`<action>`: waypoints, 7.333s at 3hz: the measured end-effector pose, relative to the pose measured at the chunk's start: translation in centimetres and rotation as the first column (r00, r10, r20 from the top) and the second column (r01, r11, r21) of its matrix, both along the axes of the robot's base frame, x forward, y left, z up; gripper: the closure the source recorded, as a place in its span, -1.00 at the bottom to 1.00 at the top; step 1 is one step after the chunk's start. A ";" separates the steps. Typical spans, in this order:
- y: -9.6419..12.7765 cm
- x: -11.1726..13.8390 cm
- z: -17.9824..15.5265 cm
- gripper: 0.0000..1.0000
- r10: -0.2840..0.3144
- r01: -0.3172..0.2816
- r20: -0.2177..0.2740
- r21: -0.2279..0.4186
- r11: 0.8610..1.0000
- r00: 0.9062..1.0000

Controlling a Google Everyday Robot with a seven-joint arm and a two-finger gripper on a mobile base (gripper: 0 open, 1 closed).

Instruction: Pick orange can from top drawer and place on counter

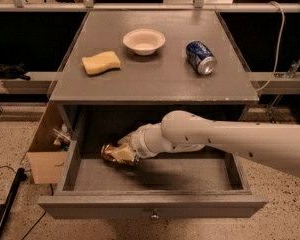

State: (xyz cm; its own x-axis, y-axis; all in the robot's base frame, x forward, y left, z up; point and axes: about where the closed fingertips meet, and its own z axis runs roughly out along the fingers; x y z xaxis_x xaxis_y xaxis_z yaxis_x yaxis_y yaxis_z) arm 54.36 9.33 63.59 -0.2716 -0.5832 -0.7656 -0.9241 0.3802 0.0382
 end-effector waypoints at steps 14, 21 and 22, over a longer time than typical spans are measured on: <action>-14.1 0.4 6.4 -1.00 -0.406 0.406 -0.011 -0.035 0.913 0.914; -16.1 4.6 4.3 -1.00 -0.453 0.456 0.066 -0.040 0.889 0.889; -16.2 3.5 3.6 -1.00 -0.439 0.442 0.060 -0.054 0.896 0.897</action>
Offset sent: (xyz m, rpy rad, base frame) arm 0.0142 -0.0861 0.0692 -0.1378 -0.0694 -0.0557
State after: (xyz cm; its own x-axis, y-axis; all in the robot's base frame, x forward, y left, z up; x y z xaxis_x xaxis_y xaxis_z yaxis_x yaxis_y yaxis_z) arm 57.81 -6.86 67.23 -0.4782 -0.4604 -0.7479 -0.6618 0.7487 -0.0377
